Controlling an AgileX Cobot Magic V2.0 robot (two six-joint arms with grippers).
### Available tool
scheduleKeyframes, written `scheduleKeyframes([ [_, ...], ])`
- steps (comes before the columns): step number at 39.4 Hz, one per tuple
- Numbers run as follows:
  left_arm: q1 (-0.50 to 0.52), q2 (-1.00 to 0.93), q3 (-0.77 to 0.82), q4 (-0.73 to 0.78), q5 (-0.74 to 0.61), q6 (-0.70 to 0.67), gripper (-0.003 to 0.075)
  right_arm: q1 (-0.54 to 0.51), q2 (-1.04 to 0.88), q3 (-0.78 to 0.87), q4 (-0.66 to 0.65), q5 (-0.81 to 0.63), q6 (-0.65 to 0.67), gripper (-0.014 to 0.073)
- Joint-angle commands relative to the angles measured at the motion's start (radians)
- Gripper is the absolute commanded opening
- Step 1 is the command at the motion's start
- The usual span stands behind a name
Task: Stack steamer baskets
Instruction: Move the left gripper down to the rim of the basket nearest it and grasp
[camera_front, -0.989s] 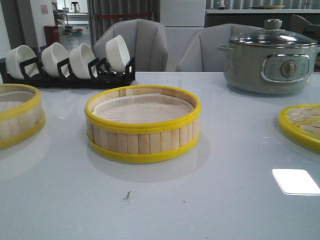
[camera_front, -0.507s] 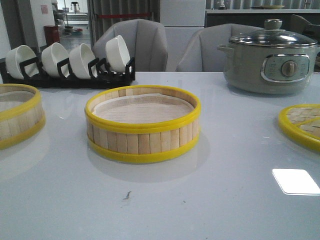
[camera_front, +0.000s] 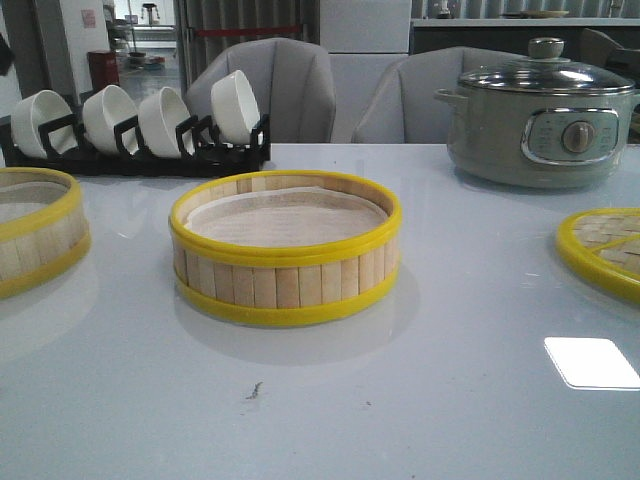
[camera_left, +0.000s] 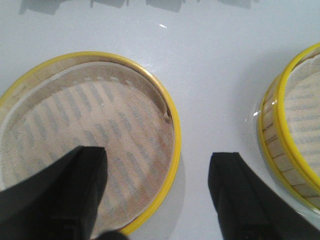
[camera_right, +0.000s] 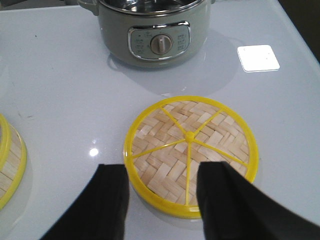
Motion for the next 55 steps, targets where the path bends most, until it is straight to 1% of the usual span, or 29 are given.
scheduleKeyframes([
  [1,-0.008,0.042,-0.060,-0.027,-0.068,-0.003,0.0498,-0.003,-0.007,-0.038,-0.013,-0.082,-0.008,0.0423],
  [13,-0.008,0.301,-0.174,-0.078,-0.072,-0.003,0.0497,-0.003,-0.007,-0.038,-0.013,-0.088,-0.008,0.0423],
  [19,-0.008,0.391,-0.219,-0.115,-0.068,-0.003,0.0497,-0.003,-0.007,-0.038,-0.013,-0.094,-0.008,0.0423],
  [25,-0.008,0.451,-0.251,-0.115,-0.041,-0.003,0.0487,-0.003,-0.007,-0.038,-0.013,-0.094,-0.008,0.0423],
  [29,-0.008,0.461,-0.253,-0.115,-0.040,-0.003,0.0437,-0.003,-0.007,-0.038,-0.013,-0.095,-0.008,0.0423],
  [33,-0.008,0.460,-0.257,-0.115,-0.040,-0.003,0.0327,-0.003,-0.007,-0.038,-0.013,-0.097,-0.008,0.0423],
  [35,-0.008,0.460,-0.260,-0.115,-0.039,-0.003,0.0242,-0.003,-0.007,-0.038,-0.013,-0.099,-0.008,0.0423],
  [38,-0.008,0.460,-0.260,-0.115,-0.035,-0.003,0.0073,-0.003,-0.007,-0.038,-0.013,-0.103,-0.008,0.0423],
  [39,-0.008,0.460,-0.260,-0.115,-0.033,-0.003,0.0078,-0.003,-0.007,-0.038,-0.013,-0.103,-0.008,0.0423],
  [40,-0.008,0.460,-0.262,-0.115,-0.030,-0.003,0.0100,-0.003,-0.007,-0.038,-0.013,-0.103,-0.008,0.0423],
  [45,-0.008,0.460,-0.293,-0.115,0.003,-0.003,0.0085,-0.003,-0.005,-0.038,-0.013,-0.103,-0.008,0.0423],
  [50,-0.014,0.458,-0.376,-0.115,0.069,-0.003,0.0085,-0.003,0.005,-0.038,-0.013,-0.103,-0.008,0.0423],
  [55,-0.050,0.458,-0.487,-0.117,0.139,-0.003,0.0085,-0.003,0.026,-0.038,-0.013,-0.101,-0.008,0.0423],
])
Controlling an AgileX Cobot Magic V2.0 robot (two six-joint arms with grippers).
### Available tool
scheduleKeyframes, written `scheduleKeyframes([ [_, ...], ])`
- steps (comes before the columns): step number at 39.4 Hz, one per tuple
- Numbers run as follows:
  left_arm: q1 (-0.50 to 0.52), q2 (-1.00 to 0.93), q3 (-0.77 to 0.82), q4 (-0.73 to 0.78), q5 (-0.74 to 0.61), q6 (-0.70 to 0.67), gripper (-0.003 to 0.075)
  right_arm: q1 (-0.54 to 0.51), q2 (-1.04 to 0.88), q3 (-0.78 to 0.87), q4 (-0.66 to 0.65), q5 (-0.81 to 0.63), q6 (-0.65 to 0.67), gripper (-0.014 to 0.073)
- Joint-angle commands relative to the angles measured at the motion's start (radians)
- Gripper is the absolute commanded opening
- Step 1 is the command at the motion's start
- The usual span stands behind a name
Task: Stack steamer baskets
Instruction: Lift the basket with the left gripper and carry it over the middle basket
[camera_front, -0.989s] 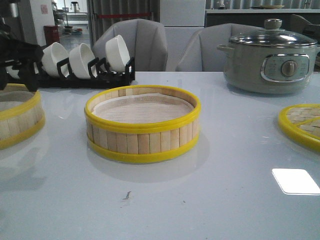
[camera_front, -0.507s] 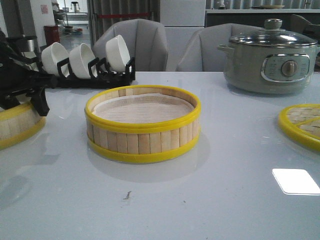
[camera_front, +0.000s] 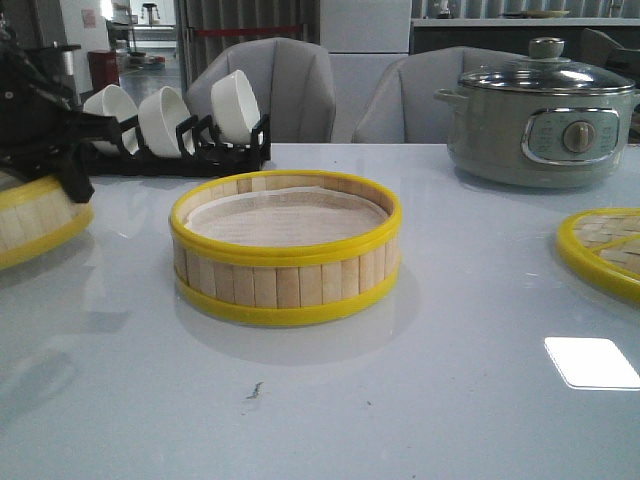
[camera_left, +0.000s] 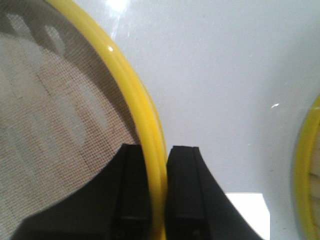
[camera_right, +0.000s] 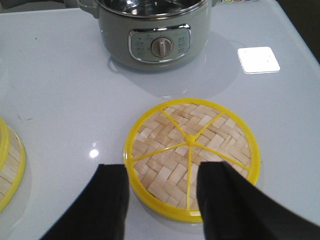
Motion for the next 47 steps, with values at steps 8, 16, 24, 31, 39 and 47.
scheduleKeyframes([
  [8,-0.140,-0.064,-0.259,-0.011,0.077,-0.003,0.0085,-0.003,0.023,-0.038,-0.013,-0.084,-0.008,0.0423],
  [16,-0.296,-0.064,-0.322,-0.011,0.099,-0.003,0.0085,-0.003,0.028,-0.038,-0.013,-0.098,-0.008,0.0423],
  [24,-0.435,-0.048,-0.322,-0.011,0.092,0.016,0.0085,-0.003,0.028,-0.038,-0.013,-0.100,-0.008,0.0423],
  [31,-0.533,-0.025,-0.322,-0.009,0.071,0.016,0.0085,-0.003,0.028,-0.038,-0.013,-0.106,-0.008,0.0423],
  [39,-0.607,0.009,-0.322,-0.009,0.067,0.016,0.0085,-0.003,0.028,-0.038,-0.013,-0.106,-0.008,0.0423],
  [47,-0.645,0.042,-0.322,-0.011,0.073,0.016,0.0085,-0.003,0.028,-0.038,-0.013,-0.104,-0.008,0.0423],
])
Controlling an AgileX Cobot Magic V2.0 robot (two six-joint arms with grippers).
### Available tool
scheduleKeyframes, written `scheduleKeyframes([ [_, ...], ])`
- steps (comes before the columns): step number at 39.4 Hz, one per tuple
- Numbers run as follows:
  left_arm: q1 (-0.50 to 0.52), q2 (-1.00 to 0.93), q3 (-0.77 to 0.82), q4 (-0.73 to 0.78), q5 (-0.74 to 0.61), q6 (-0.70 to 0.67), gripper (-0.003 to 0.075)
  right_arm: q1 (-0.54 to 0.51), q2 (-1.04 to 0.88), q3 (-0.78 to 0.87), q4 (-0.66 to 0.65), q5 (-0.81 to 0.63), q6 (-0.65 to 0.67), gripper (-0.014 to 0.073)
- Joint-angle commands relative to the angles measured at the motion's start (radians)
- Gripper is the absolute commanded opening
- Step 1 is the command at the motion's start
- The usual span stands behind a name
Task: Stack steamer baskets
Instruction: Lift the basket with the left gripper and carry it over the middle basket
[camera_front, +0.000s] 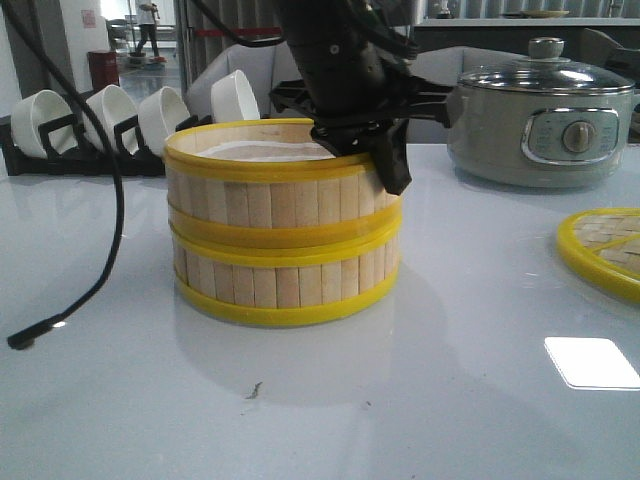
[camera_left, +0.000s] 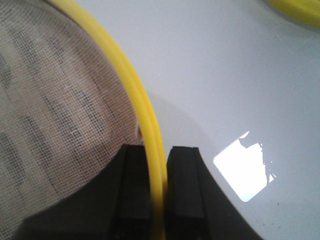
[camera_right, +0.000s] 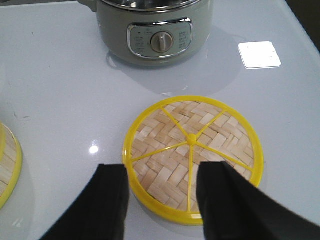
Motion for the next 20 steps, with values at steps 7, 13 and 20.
scheduleKeyframes([
  [7,-0.027,-0.044,-0.039,-0.025,-0.056,0.009,0.0085,-0.003,-0.009,-0.038,-0.013,-0.078,-0.008,0.0423],
  [13,-0.023,-0.044,-0.039,-0.020,-0.048,0.009,0.0085,-0.003,-0.009,-0.038,-0.013,-0.073,-0.008,0.0423],
  [20,-0.023,-0.044,-0.039,0.004,-0.041,0.005,0.0085,-0.003,-0.009,-0.038,-0.013,-0.071,-0.008,0.0423],
])
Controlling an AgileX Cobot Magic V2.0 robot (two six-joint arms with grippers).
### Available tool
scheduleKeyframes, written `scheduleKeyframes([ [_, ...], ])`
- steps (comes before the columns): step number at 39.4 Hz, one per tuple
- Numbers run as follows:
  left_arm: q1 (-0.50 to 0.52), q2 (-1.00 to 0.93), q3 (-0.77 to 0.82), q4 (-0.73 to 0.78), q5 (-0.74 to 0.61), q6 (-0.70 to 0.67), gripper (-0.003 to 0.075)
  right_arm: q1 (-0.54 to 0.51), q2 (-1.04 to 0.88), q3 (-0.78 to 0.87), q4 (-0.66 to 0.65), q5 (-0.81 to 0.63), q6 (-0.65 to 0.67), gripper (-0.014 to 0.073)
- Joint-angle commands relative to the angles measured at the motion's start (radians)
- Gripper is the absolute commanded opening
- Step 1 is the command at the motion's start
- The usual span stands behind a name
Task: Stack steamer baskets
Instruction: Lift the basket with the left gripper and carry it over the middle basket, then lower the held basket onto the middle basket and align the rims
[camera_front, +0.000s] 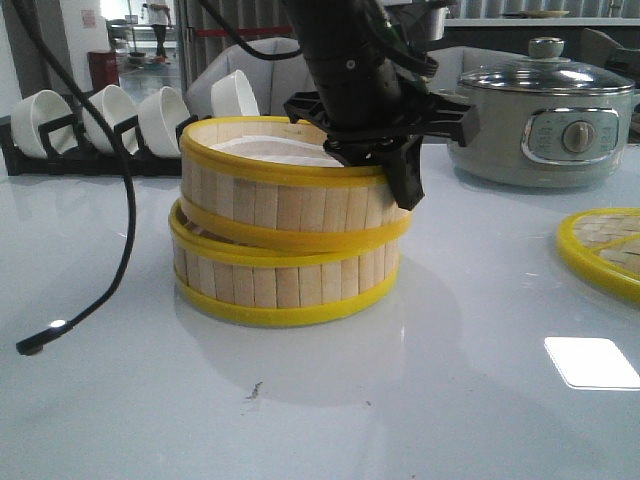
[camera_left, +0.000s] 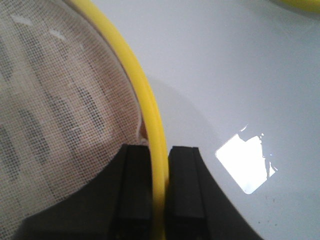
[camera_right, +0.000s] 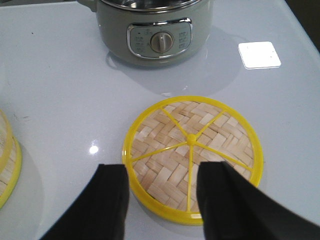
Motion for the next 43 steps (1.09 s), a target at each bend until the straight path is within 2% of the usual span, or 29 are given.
scheduleKeyframes([
  [1,-0.006,-0.060,-0.036,-0.004,-0.043,0.002,0.0085,-0.003,-0.009,-0.038,-0.013,-0.071,-0.008,0.0423],
  [14,-0.006,-0.070,-0.036,0.076,-0.048,-0.057,0.0085,-0.003,-0.009,-0.038,-0.013,-0.071,-0.008,0.0423],
  [43,0.020,-0.101,-0.036,0.076,-0.042,-0.062,0.0085,-0.003,-0.007,-0.038,-0.013,-0.071,-0.008,0.0423],
])
